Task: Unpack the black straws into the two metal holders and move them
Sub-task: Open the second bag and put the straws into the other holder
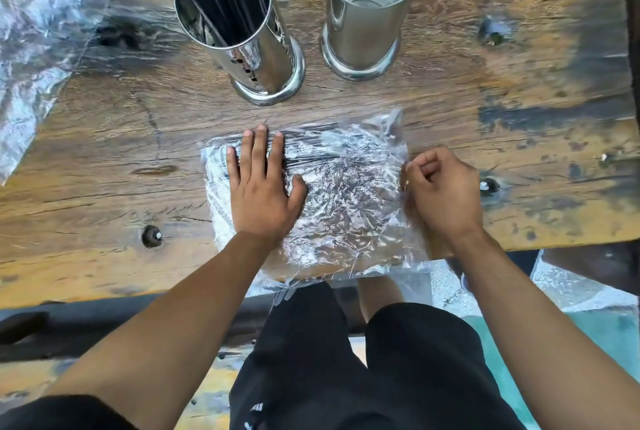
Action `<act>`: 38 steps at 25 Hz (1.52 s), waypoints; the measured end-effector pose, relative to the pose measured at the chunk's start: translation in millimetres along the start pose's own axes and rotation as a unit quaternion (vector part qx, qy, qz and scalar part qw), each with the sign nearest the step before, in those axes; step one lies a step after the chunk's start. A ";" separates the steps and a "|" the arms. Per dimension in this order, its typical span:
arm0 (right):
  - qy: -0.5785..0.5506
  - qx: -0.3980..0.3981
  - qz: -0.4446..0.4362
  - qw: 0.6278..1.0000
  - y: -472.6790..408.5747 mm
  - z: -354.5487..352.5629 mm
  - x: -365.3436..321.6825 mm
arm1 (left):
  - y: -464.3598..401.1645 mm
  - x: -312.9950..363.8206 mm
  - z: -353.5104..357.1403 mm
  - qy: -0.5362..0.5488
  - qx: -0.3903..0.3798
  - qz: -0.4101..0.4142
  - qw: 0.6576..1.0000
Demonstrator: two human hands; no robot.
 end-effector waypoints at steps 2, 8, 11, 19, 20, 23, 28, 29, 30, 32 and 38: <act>-0.010 0.017 0.036 0.999 -6.3 -11.2 12.2 | -0.3 -0.4 1.0 -0.001 0.008 0.003 1.000; -0.017 -0.058 0.036 0.998 -24.1 -19.7 11.4 | -1.9 0.3 0.3 -0.008 0.010 0.006 1.000; -0.023 -0.075 0.016 0.997 -30.4 -17.0 -13.0 | -2.9 0.9 -1.1 -0.005 0.004 0.002 1.000; 0.178 -0.224 0.043 0.957 -0.2 -12.6 6.5 | -3.2 0.4 -2.6 -0.024 -0.029 -0.007 0.999; 0.177 -0.223 0.049 0.957 6.5 -16.4 12.4 | -3.5 0.1 -2.3 -0.020 -0.030 -0.007 0.999; 0.116 -0.185 0.079 0.973 15.5 -27.2 28.1 | -2.7 -0.1 -1.7 -0.009 -0.026 -0.006 1.000; 0.093 -0.121 0.092 0.984 13.4 -32.1 36.6 | -2.3 -0.8 -2.9 -0.010 -0.023 -0.002 1.000; 0.092 -0.116 0.088 0.985 13.6 -32.1 37.8 | -2.6 -0.9 -3.1 -0.009 -0.022 -0.001 1.000; 0.091 -0.115 0.084 0.986 13.7 -32.4 37.4 | -2.7 -1.0 -3.5 -0.008 -0.021 -0.001 1.000; 0.109 -0.125 0.076 0.983 12.0 -33.8 36.5 | -2.4 -0.7 -3.8 -0.007 -0.020 0.000 1.000; 0.161 -0.235 0.089 0.954 21.4 -36.8 40.4 | -2.5 -0.6 -3.2 -0.013 -0.026 -0.005 1.000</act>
Point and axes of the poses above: each hand's wrist, its own y-axis away from the middle knuckle, its own z-axis out of the palm, x = y × z, the point moved 5 cm from there along -y, towards the middle knuckle, and after that the axes turned 3 degrees about -y, right-handed, at the moved point
